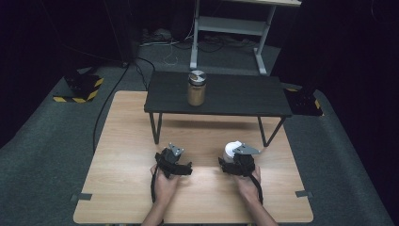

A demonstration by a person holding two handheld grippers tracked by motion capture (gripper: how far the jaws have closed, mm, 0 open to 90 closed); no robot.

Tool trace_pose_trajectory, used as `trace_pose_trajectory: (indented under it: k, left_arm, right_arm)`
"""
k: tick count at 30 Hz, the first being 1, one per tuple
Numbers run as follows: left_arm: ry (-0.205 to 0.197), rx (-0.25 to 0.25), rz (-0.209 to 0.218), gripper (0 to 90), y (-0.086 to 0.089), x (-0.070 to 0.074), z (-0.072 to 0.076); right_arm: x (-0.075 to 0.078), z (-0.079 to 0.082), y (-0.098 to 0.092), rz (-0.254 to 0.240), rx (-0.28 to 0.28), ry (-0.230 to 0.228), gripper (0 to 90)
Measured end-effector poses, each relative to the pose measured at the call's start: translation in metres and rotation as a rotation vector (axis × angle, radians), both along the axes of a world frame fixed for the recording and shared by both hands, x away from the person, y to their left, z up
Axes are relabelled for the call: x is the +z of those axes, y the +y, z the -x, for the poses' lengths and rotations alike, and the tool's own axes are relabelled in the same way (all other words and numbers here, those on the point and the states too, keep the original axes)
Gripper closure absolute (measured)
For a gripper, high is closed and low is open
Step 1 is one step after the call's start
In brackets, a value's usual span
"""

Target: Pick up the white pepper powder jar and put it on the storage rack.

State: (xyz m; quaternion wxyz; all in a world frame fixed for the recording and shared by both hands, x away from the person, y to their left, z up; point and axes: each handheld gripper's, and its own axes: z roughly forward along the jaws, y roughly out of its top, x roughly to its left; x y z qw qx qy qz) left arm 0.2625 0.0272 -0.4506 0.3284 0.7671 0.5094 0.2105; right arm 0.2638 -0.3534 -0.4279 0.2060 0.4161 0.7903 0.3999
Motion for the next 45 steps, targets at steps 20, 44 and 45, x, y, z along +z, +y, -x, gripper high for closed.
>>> trace_pose_trajectory:
  k: [20, 44, 45]
  left_arm:
    - [-0.001, 0.001, 0.0, 1.2, 0.0, 0.0, 0.0]
    - [-0.001, 0.001, 0.001, 1.3, 0.0, 0.0, 0.0]
    - [-0.001, 0.001, 0.001, 1.3, 0.0, 0.0, 0.0]
  right_arm:
    - [-0.004, 0.005, 0.0, -0.001, 0.01, -0.028, 30.1]
    - [0.014, 0.005, -0.005, 0.004, 0.032, -0.05, 30.3]
    - [0.015, 0.005, -0.005, 0.004, 0.033, -0.052, 30.3]
